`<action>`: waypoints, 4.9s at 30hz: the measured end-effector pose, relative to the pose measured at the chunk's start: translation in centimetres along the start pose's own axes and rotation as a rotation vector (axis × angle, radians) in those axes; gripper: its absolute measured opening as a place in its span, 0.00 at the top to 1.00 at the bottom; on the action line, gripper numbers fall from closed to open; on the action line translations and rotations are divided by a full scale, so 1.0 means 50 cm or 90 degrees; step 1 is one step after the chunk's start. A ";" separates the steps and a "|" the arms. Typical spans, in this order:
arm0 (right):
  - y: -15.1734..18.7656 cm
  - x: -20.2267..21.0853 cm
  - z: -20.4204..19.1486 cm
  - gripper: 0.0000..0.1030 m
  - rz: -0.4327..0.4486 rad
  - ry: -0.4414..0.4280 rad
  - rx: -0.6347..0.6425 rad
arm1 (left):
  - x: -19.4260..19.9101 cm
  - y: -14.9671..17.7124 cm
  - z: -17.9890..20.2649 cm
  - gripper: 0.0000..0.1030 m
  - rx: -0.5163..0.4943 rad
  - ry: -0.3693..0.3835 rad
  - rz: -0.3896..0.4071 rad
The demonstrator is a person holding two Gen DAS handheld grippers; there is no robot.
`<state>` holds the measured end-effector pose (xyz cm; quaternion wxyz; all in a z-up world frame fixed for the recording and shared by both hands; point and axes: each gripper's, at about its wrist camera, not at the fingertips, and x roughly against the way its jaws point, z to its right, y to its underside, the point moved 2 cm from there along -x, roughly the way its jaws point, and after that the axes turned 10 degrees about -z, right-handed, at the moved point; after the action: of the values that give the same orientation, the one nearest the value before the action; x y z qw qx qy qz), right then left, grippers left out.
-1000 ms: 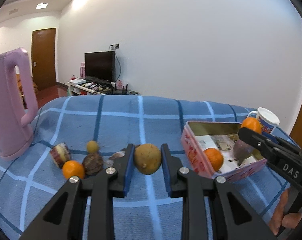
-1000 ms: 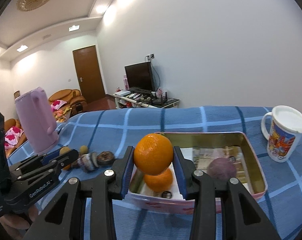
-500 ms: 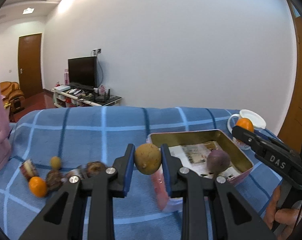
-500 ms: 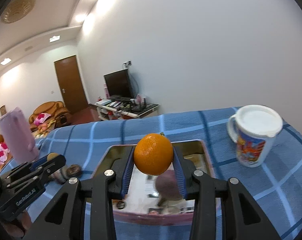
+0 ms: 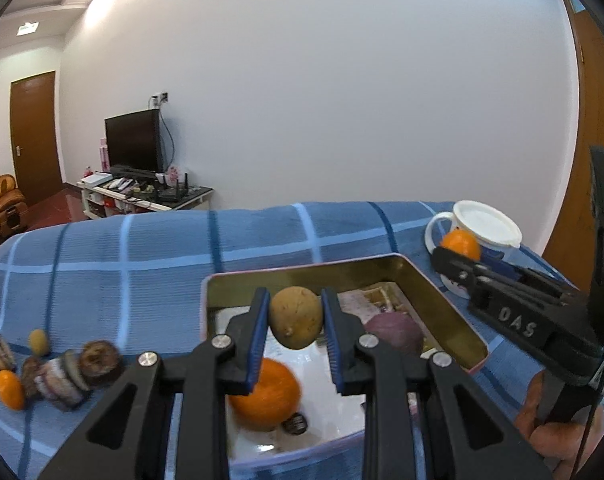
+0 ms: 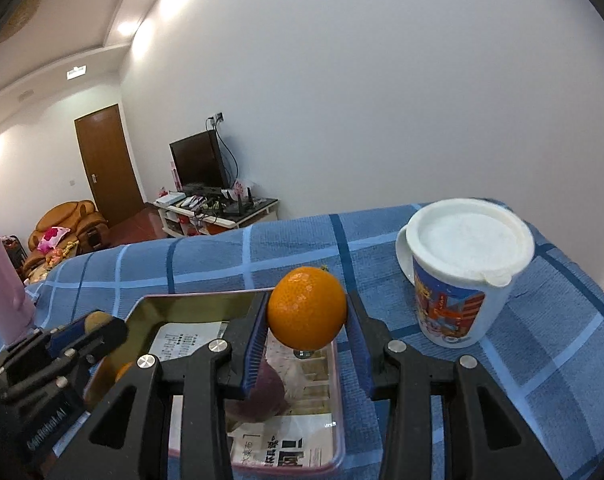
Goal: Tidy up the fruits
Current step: 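Carry the mandarin with the right gripper while the left carries the brown fruit over the tin, then lower and open the right gripper in the tin while the left releases the brown fruit there, then withdraw both open grippers from the tin toward the remaining fruits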
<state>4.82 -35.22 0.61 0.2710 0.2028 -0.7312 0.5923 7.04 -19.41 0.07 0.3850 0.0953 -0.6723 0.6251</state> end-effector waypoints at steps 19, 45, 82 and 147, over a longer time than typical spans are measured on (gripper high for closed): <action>0.003 -0.085 -0.032 0.61 -0.086 0.010 0.057 | -0.102 -0.014 0.024 0.73 0.017 -0.027 -0.099; -0.006 -0.102 -0.003 0.59 -0.098 -0.034 0.010 | -0.105 -0.010 -0.008 0.37 0.076 -0.068 -0.100; -0.017 -0.015 0.016 0.18 0.066 0.044 -0.009 | -0.048 -0.002 0.028 0.00 0.011 -0.136 -0.033; 0.107 0.122 -0.166 0.18 0.095 0.152 0.042 | 0.155 0.106 -0.171 0.00 0.047 -0.168 0.066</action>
<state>-1.89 -25.79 1.68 0.3044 0.0848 -0.6872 0.6542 1.90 -7.79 0.24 0.2566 0.1554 -0.6978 0.6504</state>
